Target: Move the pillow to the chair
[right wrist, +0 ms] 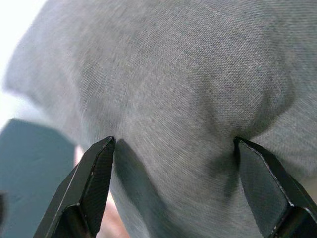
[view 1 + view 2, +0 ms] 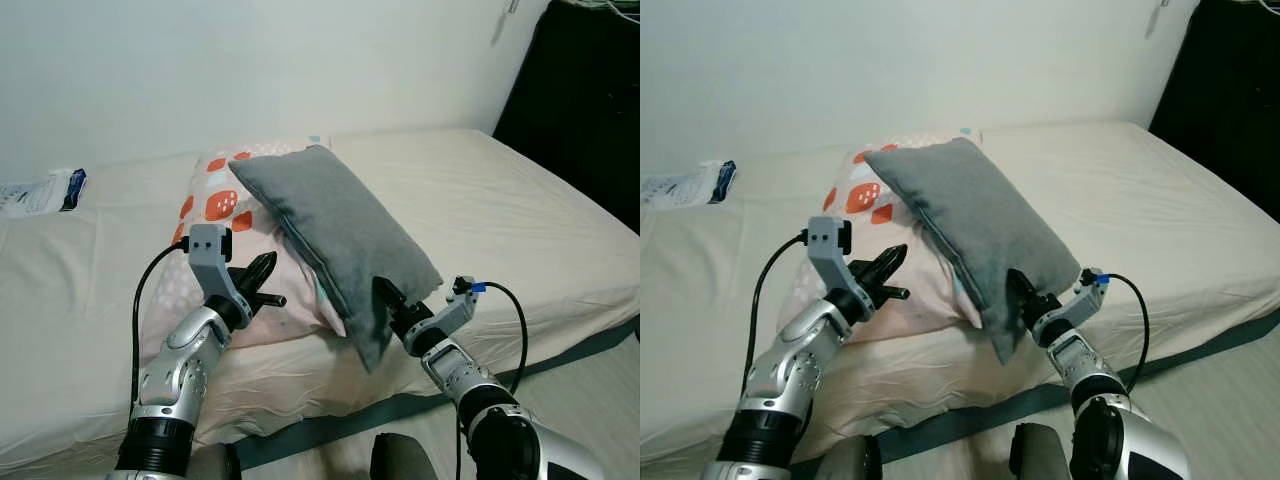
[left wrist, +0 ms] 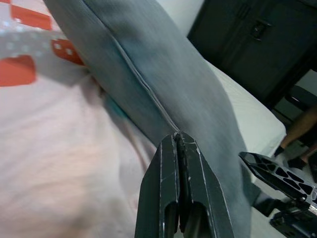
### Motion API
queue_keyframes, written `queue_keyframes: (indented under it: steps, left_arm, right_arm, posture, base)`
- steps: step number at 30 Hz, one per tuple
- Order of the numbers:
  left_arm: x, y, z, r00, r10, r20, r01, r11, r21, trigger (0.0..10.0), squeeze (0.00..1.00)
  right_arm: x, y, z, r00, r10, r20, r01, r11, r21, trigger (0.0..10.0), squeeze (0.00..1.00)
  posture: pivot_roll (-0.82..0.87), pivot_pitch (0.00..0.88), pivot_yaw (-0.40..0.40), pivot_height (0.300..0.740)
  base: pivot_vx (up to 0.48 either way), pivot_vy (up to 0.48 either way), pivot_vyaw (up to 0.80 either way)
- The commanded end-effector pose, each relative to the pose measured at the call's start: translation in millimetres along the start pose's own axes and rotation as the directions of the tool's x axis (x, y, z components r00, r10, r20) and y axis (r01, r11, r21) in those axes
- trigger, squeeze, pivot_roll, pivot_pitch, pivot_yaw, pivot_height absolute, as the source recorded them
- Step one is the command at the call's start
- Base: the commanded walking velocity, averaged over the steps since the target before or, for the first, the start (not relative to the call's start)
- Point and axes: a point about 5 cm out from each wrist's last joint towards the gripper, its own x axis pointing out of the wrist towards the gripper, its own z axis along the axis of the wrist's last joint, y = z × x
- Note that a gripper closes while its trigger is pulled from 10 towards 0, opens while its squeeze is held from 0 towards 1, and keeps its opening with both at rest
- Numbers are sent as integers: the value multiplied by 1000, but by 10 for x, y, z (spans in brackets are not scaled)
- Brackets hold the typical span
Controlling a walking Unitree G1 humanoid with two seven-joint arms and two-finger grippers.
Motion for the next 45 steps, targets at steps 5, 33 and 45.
queue_keyframes:
  steps: [5, 33, 45]
  left_arm:
    - [-9, -7, -80, 1000, 0, -29, 0, 1000, 5, 10000, 0]
    - [15, -7, -92, 1000, 5, -16, -5, 1000, -3, 10000, 0]
    - [66, -119, -119, 1000, -27, -12, 27, 999, -21, 10000, 0]
  right_arm:
    - [80, 125, -70, 996, 80, -33, -81, 996, -31, 4824, 0]
    - [-95, -14, 113, 920, -100, -380, -180, 752, -634, 0, 0]
    - [-465, -5, 458, 752, -302, -586, -448, 416, -791, 0, 0]
  posture:
    - [153, 0, -54, 584]
    - [103, 0, -48, 584]
    - [84, 0, -47, 584]
  base:
    - [0, 0, 0]
    - [0, 0, 0]
    - [0, 0, 0]
